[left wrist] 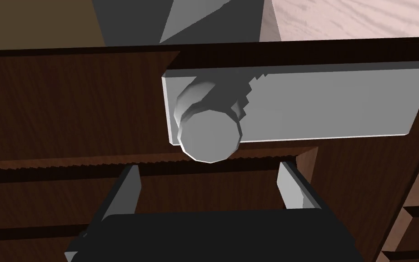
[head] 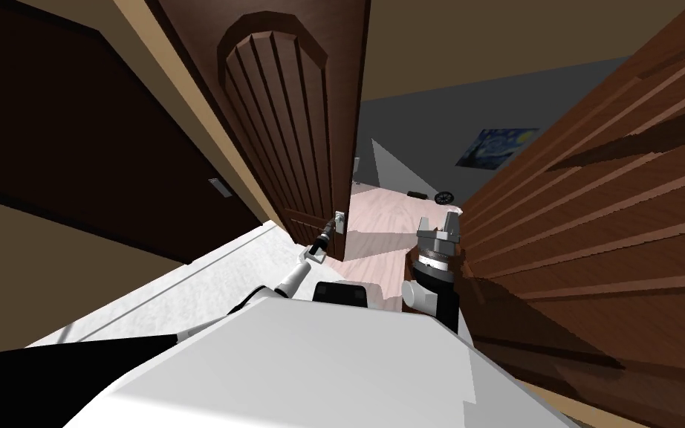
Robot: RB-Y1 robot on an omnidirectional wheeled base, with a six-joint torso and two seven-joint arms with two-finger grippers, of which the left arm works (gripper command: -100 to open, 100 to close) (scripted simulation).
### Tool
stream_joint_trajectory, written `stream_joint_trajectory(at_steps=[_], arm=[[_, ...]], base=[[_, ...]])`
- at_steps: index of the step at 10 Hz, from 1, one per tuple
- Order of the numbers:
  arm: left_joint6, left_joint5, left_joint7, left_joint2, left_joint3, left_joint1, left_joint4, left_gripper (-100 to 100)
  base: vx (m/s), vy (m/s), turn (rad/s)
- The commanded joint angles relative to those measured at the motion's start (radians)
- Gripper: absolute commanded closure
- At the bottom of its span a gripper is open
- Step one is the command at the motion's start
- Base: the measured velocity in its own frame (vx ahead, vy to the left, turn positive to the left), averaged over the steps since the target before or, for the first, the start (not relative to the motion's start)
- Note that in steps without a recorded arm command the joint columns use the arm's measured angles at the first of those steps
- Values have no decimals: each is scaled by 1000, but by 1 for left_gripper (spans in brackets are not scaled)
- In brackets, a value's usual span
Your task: Push the door open
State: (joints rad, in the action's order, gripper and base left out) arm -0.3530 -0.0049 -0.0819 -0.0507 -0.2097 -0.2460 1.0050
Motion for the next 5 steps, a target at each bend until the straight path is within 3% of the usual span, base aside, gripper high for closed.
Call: stream_joint_trajectory(at_steps=[1,3,4,5], arm=[[-6,0,3,7,6,-2,-6,-100],[-11,0,6,21,10,-4,-11,-100],[-10,0,5,16,9,-5,-12,-100],[-10,0,5,16,9,-5,-12,100]], base=[[201,-73,-28],[192,-68,-21],[81,-29,0],[-9,3,7]])
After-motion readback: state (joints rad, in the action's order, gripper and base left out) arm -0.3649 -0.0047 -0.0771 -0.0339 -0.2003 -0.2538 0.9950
